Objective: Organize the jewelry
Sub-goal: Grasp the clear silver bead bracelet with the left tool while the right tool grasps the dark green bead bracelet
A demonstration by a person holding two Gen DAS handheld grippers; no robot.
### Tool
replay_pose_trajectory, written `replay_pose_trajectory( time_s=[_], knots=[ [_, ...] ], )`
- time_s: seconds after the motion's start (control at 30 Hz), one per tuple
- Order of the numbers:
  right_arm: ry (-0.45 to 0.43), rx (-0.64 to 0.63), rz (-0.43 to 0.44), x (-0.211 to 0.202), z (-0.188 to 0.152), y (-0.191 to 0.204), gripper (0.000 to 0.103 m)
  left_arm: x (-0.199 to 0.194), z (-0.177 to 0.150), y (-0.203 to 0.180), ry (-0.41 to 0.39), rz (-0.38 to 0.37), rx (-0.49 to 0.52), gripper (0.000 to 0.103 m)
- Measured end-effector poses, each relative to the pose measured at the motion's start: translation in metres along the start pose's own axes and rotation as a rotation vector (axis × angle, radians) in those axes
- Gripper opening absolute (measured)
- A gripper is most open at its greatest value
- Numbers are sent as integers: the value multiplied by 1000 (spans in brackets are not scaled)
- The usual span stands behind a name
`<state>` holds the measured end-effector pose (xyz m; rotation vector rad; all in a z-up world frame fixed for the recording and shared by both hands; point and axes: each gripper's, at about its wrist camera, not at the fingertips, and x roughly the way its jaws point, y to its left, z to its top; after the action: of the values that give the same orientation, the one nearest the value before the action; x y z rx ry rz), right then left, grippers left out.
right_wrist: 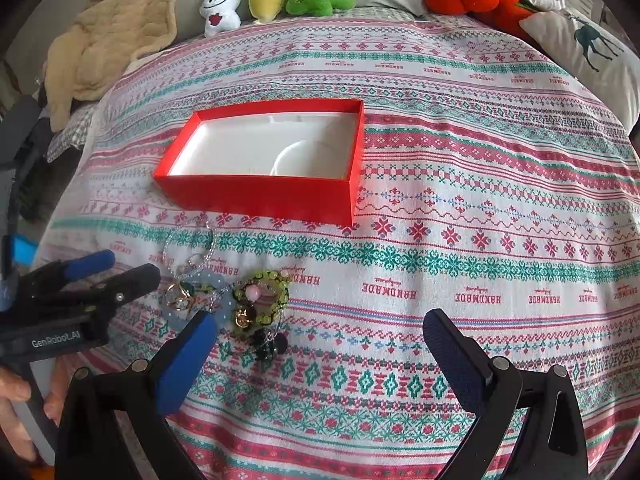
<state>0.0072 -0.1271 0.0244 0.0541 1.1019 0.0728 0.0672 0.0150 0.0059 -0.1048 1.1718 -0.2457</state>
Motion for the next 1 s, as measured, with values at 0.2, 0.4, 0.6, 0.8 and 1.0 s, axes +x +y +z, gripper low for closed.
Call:
replay_pose_trajectory(
  time_s=[0.2,0.4,0.6,0.8,1.0],
  knots=[
    [37,57,73,12,8,-9,95,17,8,-12,18,-11,5,91],
    [71,132,119,23,12,-20,86,37,12,-16,36,47,12,91],
    [80,126,133,23,11,-18,86,47,14,-21,29,95,35,82],
    [75,113,129,20,9,-16,86,45,15,-21,11,123,47,55],
    [68,83,134,15,4,-11,86,30,9,-6,-8,107,28,52]
  ],
)
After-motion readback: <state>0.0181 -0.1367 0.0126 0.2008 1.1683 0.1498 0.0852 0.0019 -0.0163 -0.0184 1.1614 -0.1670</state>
